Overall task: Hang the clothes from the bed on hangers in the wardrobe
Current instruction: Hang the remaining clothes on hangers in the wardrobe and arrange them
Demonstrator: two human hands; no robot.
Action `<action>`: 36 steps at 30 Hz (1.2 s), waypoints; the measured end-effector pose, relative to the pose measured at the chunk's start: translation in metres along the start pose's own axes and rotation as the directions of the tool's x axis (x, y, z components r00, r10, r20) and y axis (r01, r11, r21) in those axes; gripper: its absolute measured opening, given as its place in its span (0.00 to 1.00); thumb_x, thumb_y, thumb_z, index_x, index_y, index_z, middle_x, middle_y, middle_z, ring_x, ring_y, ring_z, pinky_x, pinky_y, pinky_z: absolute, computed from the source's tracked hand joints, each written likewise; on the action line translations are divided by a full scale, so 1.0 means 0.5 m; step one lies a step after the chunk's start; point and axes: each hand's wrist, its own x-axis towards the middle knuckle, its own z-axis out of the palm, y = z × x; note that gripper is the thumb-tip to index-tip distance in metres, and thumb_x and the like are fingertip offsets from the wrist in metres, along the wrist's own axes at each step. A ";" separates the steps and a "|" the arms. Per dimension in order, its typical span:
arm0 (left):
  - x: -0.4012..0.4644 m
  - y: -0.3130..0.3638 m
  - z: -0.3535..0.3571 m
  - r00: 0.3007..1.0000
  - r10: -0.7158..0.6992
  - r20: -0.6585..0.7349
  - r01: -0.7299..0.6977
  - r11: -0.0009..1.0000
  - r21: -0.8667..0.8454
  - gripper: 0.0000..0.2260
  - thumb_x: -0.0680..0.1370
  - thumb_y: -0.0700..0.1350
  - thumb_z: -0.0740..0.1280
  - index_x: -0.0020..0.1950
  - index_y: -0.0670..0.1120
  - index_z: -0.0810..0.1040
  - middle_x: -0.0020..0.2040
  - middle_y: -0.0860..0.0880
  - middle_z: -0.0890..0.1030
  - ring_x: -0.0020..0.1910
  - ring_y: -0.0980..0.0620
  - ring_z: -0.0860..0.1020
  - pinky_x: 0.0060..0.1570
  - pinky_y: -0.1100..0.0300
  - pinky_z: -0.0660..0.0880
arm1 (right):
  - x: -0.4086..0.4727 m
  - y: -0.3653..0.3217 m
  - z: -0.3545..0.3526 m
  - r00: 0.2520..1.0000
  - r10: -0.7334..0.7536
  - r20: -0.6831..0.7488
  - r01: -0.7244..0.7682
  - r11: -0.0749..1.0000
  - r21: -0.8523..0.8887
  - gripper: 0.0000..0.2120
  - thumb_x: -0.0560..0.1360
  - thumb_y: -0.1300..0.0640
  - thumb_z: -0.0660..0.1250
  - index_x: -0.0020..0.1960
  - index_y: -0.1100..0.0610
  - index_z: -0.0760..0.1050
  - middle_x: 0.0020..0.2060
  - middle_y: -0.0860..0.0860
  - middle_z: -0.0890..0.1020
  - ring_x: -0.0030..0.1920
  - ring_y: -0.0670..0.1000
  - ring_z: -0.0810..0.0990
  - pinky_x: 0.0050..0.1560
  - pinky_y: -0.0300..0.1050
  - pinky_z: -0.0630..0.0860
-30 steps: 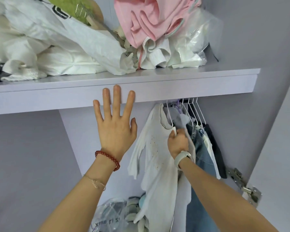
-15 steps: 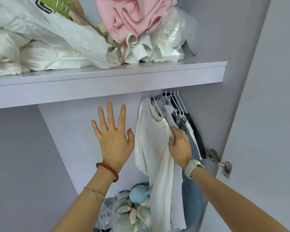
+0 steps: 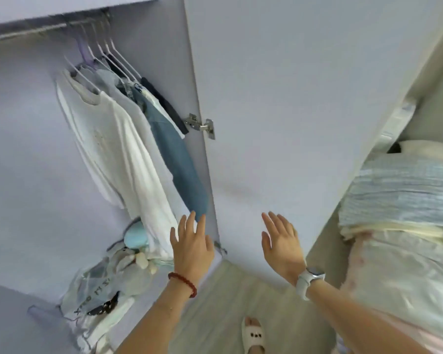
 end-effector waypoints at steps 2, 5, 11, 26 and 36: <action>-0.021 0.077 0.039 0.986 0.142 0.083 -0.138 0.989 -0.051 0.23 0.62 0.38 0.76 0.57 0.40 0.78 0.58 0.38 0.78 0.56 0.37 0.77 0.49 0.36 0.74 | -0.076 0.082 -0.025 0.990 0.142 0.022 -0.141 0.989 -0.032 0.25 0.73 0.52 0.50 0.62 0.62 0.74 0.57 0.60 0.79 0.58 0.64 0.76 0.56 0.63 0.72; -0.056 0.210 0.094 0.923 0.343 0.173 -0.314 0.934 -0.171 0.21 0.65 0.35 0.73 0.58 0.38 0.77 0.58 0.37 0.77 0.57 0.37 0.77 0.50 0.38 0.75 | -0.190 0.194 -0.073 0.940 0.341 -0.012 -0.342 0.939 -0.045 0.24 0.73 0.53 0.51 0.62 0.62 0.73 0.59 0.59 0.77 0.60 0.63 0.74 0.59 0.61 0.70; -0.141 0.493 0.194 0.706 0.643 0.297 -0.537 0.759 -0.367 0.19 0.74 0.39 0.65 0.65 0.40 0.73 0.65 0.39 0.73 0.63 0.39 0.72 0.60 0.45 0.70 | -0.406 0.394 -0.165 0.699 0.704 -0.123 -0.710 0.704 -0.006 0.23 0.74 0.54 0.51 0.65 0.60 0.70 0.63 0.57 0.74 0.63 0.60 0.71 0.60 0.55 0.68; -0.325 1.111 0.494 0.034 0.787 0.616 -0.755 0.424 -0.500 0.23 0.80 0.46 0.56 0.75 0.47 0.55 0.74 0.47 0.58 0.72 0.48 0.58 0.67 0.57 0.60 | -0.726 1.006 -0.311 -0.082 0.967 -0.242 -0.937 0.008 0.349 0.22 0.77 0.63 0.56 0.70 0.65 0.60 0.66 0.64 0.66 0.66 0.63 0.64 0.65 0.56 0.60; -0.457 1.244 0.630 -0.312 0.609 0.729 -0.803 0.242 -0.545 0.26 0.81 0.51 0.52 0.76 0.54 0.44 0.77 0.51 0.44 0.75 0.47 0.44 0.73 0.46 0.47 | -0.799 1.250 -0.353 -0.316 0.943 -0.108 -0.851 -0.231 0.471 0.10 0.77 0.60 0.54 0.51 0.64 0.72 0.51 0.63 0.76 0.50 0.62 0.75 0.45 0.48 0.67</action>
